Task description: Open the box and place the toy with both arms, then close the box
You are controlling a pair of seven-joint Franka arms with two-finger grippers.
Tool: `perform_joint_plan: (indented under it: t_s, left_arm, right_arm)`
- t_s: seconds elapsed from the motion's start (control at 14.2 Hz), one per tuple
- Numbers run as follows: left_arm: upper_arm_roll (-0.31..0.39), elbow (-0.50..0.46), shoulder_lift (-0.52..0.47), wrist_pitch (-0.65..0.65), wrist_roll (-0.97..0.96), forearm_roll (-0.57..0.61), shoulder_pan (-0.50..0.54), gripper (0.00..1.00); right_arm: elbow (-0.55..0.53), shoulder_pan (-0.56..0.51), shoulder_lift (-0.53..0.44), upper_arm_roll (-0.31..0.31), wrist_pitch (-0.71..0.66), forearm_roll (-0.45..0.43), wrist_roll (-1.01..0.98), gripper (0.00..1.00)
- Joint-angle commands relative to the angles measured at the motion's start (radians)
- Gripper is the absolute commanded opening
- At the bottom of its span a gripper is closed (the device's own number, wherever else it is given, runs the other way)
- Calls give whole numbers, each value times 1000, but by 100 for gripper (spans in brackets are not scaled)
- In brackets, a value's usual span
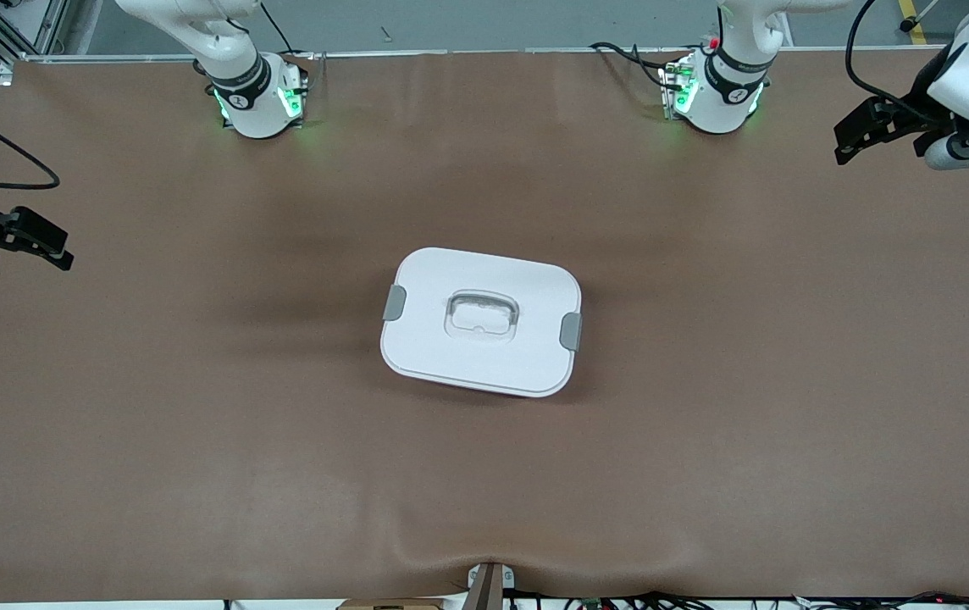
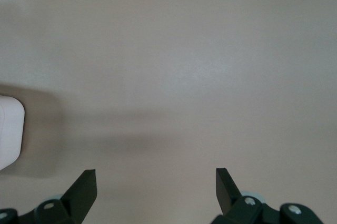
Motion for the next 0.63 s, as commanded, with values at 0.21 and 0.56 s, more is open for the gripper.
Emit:
perform_joint_plan:
  t_s: [0.21,0.56]
  left_arm:
    - [7,17,13,14,91,-6,16,100]
    - [16,11,20,52,198,-11,50,100]
  right_arm:
    - [0,1,-4,1,-6,10,7,100]
    - [0,1,-4,1,-5,10,8,100]
